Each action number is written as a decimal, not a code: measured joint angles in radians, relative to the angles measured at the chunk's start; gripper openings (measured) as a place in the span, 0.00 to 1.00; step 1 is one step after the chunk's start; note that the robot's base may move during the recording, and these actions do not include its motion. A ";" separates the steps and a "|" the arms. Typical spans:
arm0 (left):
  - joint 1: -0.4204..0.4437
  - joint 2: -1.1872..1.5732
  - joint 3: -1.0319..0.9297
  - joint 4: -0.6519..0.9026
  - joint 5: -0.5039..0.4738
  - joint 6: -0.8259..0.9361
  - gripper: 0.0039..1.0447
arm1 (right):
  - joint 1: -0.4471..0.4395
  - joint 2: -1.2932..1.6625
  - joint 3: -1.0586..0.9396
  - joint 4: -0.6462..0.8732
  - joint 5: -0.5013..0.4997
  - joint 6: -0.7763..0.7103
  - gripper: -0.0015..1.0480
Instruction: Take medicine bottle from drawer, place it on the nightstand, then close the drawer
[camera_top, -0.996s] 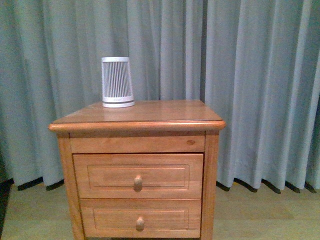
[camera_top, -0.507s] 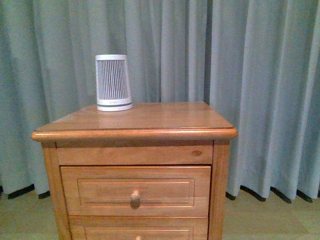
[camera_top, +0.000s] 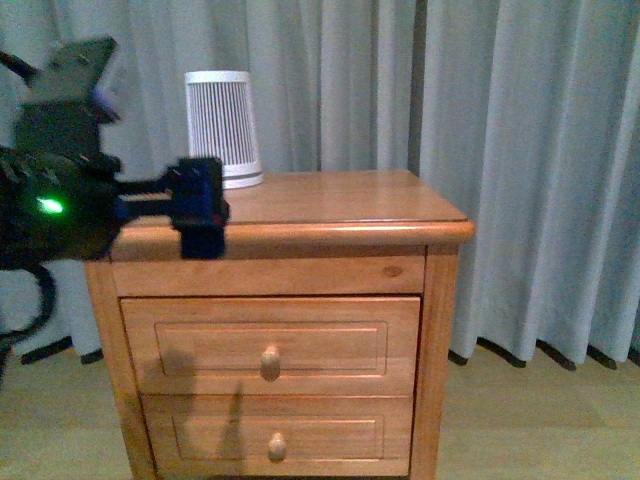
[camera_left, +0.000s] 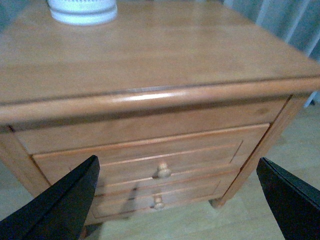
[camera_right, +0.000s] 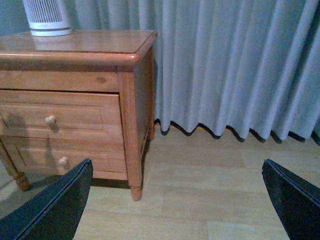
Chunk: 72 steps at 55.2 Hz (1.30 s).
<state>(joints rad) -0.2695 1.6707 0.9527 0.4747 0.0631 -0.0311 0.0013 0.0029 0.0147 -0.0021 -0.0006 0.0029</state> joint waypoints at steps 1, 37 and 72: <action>-0.005 0.032 0.011 0.007 -0.002 -0.003 0.94 | 0.000 0.000 0.000 0.000 0.000 0.000 1.00; -0.048 0.650 0.358 0.101 -0.150 -0.093 0.94 | 0.000 0.000 0.000 0.000 0.000 0.000 1.00; -0.056 0.796 0.520 0.153 -0.254 -0.172 0.94 | 0.000 0.000 0.000 0.000 0.000 0.000 1.00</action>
<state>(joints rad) -0.3252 2.4668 1.4723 0.6277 -0.1905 -0.2035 0.0013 0.0029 0.0147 -0.0021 -0.0006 0.0029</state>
